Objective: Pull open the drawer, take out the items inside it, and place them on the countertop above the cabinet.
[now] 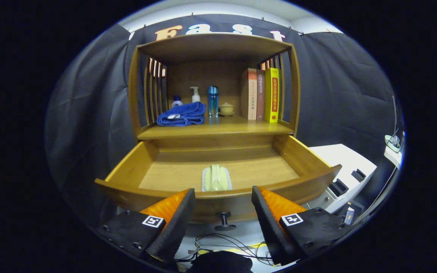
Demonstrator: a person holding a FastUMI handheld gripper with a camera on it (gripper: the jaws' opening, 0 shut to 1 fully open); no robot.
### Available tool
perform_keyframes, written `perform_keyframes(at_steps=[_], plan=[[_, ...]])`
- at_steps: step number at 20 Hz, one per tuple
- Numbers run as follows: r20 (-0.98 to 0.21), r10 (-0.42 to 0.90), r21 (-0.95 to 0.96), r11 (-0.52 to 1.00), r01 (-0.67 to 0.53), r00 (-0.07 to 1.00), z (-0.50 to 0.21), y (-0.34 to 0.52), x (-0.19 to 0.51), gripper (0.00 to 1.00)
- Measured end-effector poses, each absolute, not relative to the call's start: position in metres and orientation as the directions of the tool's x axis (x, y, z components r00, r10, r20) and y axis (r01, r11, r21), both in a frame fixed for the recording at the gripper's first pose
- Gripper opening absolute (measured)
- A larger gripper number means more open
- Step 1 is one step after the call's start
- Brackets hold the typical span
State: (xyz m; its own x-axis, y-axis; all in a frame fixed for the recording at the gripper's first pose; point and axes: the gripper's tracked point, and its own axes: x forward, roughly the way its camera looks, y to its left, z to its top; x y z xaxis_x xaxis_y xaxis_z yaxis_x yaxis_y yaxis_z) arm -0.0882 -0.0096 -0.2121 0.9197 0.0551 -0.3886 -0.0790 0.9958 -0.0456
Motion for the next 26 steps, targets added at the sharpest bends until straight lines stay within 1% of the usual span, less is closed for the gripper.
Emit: perform_keyframes(at_steps=[4, 9, 14, 16, 18, 21, 26], plan=[[-0.348, 0.075, -0.023, 0.996, -0.089, 0.934, -0.182, 0.000, -0.058, 0.97], [-0.377, 0.084, -0.060, 0.992, -0.114, 0.922, -0.195, 0.011, -0.009, 0.97], [-0.503, 0.087, -0.071, 0.987, -0.142, 0.860, -0.239, 0.015, 0.032, 0.97], [-0.565, 0.076, -0.084, 0.985, -0.149, 0.821, -0.263, 0.013, 0.043, 0.97], [-0.625, 0.089, -0.060, 0.985, -0.161, 0.775, -0.281, 0.016, 0.051, 0.97], [-0.697, 0.062, -0.034, 0.992, -0.120, 0.714, -0.309, 0.008, 0.060, 0.97], [-0.788, 0.066, -0.034, 0.988, -0.150, 0.612, -0.347, 0.009, 0.056, 0.96]])
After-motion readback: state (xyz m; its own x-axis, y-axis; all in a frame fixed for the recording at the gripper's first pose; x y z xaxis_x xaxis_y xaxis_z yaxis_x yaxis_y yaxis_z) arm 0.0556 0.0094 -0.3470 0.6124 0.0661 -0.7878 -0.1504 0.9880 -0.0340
